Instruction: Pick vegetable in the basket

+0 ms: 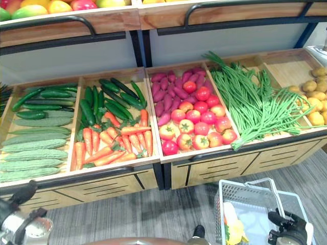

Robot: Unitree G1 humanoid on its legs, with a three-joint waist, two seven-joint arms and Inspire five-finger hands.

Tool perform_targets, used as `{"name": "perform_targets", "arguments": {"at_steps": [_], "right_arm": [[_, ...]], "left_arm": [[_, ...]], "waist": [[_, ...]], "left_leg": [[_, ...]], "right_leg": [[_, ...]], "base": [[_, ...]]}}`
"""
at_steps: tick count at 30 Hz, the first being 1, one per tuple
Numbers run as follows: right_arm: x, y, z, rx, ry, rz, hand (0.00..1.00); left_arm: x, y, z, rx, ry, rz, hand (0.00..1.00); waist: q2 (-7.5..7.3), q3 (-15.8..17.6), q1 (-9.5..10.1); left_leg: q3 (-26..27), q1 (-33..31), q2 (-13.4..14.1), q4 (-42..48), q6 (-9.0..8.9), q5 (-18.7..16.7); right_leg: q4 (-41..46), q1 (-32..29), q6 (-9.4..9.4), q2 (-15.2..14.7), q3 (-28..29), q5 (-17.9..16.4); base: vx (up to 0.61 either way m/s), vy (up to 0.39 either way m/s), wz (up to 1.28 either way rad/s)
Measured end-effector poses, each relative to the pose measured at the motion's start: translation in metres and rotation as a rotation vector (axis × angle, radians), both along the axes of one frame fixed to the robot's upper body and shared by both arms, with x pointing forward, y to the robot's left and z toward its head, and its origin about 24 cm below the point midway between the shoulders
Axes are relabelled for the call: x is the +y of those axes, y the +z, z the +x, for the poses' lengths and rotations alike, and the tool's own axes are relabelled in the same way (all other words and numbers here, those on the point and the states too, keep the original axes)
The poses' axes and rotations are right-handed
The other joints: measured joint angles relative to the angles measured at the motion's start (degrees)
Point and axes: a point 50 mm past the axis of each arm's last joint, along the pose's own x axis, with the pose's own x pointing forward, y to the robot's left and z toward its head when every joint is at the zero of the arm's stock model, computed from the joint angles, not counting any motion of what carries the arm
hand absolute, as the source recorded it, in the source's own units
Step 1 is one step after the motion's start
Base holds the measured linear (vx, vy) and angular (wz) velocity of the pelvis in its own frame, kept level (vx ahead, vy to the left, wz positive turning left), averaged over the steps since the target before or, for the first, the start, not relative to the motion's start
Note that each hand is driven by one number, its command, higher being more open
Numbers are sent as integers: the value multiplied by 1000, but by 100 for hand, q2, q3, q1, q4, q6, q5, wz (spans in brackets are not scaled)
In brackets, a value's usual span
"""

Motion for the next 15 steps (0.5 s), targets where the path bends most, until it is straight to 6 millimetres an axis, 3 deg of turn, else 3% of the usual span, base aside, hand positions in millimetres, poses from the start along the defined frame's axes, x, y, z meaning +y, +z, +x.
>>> {"name": "perform_targets", "arguments": {"at_steps": [6,8,11,14,15], "right_arm": [[7,-7,-10,8,-33,27,0],[9,-8,-11,2,-40,34,0],[9,-8,-11,2,-42,34,0],[11,-11,-14,14,-58,49,0],[13,-15,-16,28,-69,66,0]], "left_arm": [[7,-28,-62,23,411,-125,100],[0,-44,-85,8,559,-245,100],[-11,-61,-105,-31,670,-391,100],[-29,-84,-129,-236,818,-620,100],[-35,-92,-139,-410,858,-722,100]], "waist": [[33,-145,61],[24,-150,61],[21,-153,61],[-35,-193,56],[-89,-251,60]], "left_leg": [[-27,179,-4,-79,-4,-3],[-28,180,-1,-91,-17,-11],[-28,182,6,-104,-29,-19],[-27,187,30,-105,-44,-23],[-28,188,48,-91,-53,-27]], "right_leg": [[-104,225,71,-1,-57,-34],[-149,245,89,6,-60,-41],[-149,244,112,15,-61,-58],[-148,260,150,43,-69,-65],[-146,265,142,63,-75,-77]], "base": [[-6,-1,6],[-16,-5,1],[0,0,0],[13,-1,1],[43,-4,3]]}}
